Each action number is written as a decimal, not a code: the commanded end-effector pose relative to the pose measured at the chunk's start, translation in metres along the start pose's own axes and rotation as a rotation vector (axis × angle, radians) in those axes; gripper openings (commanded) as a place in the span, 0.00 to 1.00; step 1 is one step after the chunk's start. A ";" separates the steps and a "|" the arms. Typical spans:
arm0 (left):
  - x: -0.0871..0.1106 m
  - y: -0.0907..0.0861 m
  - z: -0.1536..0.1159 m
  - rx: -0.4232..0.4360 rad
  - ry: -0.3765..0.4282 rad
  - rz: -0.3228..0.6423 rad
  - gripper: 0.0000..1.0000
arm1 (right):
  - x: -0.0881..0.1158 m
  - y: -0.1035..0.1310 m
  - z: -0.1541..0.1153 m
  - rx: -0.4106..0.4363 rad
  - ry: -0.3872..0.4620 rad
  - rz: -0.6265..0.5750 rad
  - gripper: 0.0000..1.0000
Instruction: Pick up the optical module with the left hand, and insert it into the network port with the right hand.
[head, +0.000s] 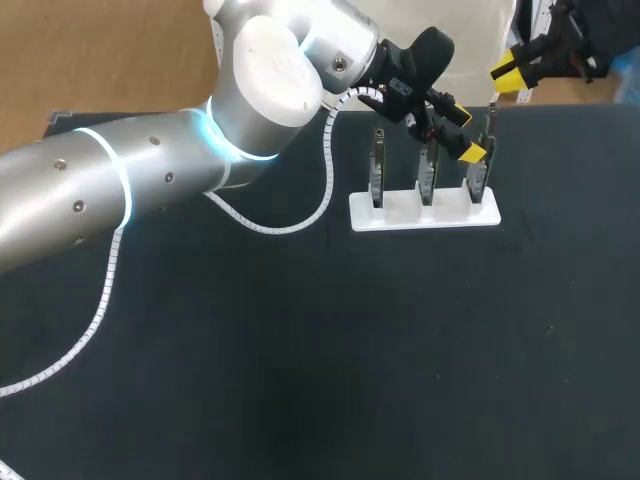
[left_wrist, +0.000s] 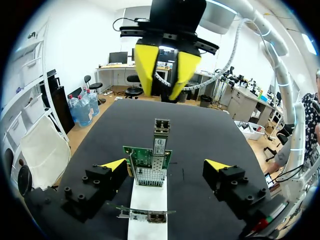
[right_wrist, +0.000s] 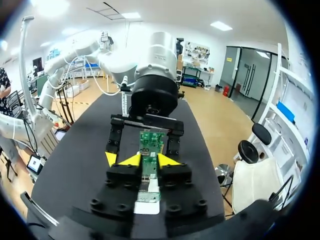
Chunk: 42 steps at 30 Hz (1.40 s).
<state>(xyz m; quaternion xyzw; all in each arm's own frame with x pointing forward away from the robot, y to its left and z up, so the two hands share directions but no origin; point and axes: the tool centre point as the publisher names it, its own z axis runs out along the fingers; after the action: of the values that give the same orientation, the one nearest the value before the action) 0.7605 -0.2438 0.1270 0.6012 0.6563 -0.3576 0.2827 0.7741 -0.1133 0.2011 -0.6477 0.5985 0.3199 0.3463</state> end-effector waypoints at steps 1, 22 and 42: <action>-0.002 0.002 0.000 0.004 0.006 -0.002 1.00 | 0.001 -0.004 0.005 -0.010 0.004 0.002 0.00; -0.002 0.002 0.000 0.004 0.006 -0.002 1.00 | 0.014 0.002 0.010 -0.008 0.010 0.051 0.00; -0.002 0.002 0.000 0.004 0.006 -0.002 1.00 | 0.027 0.008 0.017 -0.020 0.029 0.088 0.00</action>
<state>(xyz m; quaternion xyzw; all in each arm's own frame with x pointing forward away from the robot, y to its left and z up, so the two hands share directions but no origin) 0.7605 -0.2438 0.1270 0.6012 0.6563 -0.3576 0.2827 0.7693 -0.1152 0.1707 -0.6303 0.6272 0.3316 0.3153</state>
